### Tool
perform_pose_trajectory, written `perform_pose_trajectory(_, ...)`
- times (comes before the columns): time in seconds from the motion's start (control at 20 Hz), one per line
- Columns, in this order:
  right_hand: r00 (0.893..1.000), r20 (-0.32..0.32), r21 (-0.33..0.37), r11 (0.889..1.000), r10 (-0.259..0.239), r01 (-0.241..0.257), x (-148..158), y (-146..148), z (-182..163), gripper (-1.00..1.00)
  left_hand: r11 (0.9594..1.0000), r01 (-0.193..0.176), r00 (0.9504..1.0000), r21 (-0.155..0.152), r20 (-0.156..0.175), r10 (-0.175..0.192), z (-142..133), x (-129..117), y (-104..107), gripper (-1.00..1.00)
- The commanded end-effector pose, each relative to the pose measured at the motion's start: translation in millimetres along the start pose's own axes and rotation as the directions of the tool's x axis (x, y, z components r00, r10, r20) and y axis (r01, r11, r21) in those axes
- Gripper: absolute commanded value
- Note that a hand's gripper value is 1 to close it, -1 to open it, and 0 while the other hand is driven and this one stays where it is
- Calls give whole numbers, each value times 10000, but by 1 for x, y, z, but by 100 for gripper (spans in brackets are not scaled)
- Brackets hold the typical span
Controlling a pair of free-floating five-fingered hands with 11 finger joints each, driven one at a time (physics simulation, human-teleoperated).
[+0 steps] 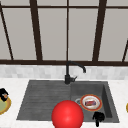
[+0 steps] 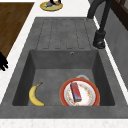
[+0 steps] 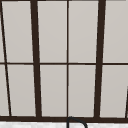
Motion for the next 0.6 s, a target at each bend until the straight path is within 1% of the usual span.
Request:
perform_pose_trajectory(0.0,10000,0,0,10000,0,0,0,0,0,0,9995,-44,9998,-308,185,50,-29,7,21,100)
perform_pose_trajectory(0.05,10000,0,0,10000,0,0,0,0,0,0,9994,-49,9997,-350,243,58,-36,9,26,100)
perform_pose_trajectory(0.15,10000,0,0,10000,0,0,0,0,0,0,9994,-64,9994,-331,326,75,-48,11,36,100)
perform_pose_trajectory(0.25,10000,0,0,10000,0,0,0,0,0,0,9993,-55,9995,-367,295,66,-62,15,46,100)
perform_pose_trajectory(0.35,10000,0,0,10000,0,0,0,0,0,0,9994,-41,9996,-335,264,50,-76,19,54,100)
perform_pose_trajectory(0.4,10000,0,0,10000,0,0,0,0,0,0,9993,-31,9998,-376,175,38,-84,20,58,100)
perform_pose_trajectory(0.45,10000,0,0,10000,0,0,0,0,0,0,9991,34,10000,-424,12,-33,-91,21,58,100)
perform_pose_trajectory(0.55,10000,0,0,10000,0,0,0,0,0,0,9988,94,9999,-490,-126,-101,-105,22,62,100)
